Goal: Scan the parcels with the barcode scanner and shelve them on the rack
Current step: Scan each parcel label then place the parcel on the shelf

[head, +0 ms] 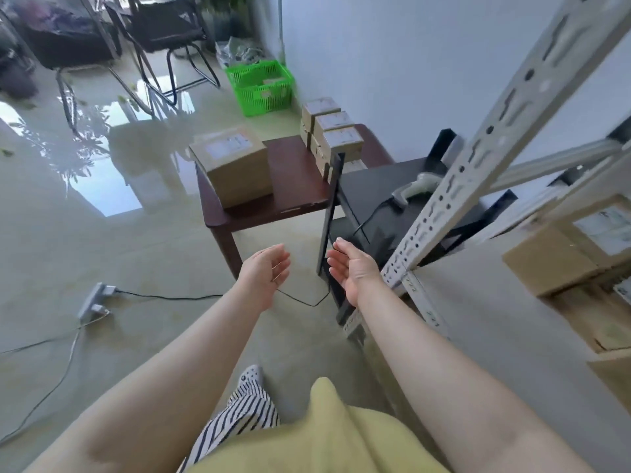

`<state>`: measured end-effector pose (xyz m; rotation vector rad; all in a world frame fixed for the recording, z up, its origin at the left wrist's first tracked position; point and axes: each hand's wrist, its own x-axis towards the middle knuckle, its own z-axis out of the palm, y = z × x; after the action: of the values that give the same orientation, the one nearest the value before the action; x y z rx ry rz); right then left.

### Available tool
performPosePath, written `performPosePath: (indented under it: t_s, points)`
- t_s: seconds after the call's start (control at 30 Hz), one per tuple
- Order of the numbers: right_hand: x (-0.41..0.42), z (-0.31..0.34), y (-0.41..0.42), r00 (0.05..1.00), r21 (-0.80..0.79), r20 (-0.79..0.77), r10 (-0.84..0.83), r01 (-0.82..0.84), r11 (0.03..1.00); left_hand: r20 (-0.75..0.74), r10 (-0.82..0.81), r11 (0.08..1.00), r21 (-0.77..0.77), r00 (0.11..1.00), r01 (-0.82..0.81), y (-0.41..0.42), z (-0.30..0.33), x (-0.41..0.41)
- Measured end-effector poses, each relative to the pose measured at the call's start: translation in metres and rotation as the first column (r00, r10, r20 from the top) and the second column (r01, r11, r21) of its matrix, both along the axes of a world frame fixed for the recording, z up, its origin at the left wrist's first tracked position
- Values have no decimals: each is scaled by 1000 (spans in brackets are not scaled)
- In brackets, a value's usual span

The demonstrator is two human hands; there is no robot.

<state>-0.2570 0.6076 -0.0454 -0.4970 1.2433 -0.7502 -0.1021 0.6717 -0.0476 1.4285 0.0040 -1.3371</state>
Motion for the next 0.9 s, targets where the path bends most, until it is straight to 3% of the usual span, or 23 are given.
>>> performPosePath:
  t_s: [0.2,0.47,0.9]
  points:
    - [106,-9,-54,998,63,-20,-64,65,996,47,-106,994,39,993,104,-66,9,109]
    - [179,-18,-130,997,88,-70,-35,41,995,42,-102,988,121,994,96,-146,-4,181]
    - [282,-53,-262,979,196,-112,168,-145,970,243,41,968,231,969,-99,-260,-31,310]
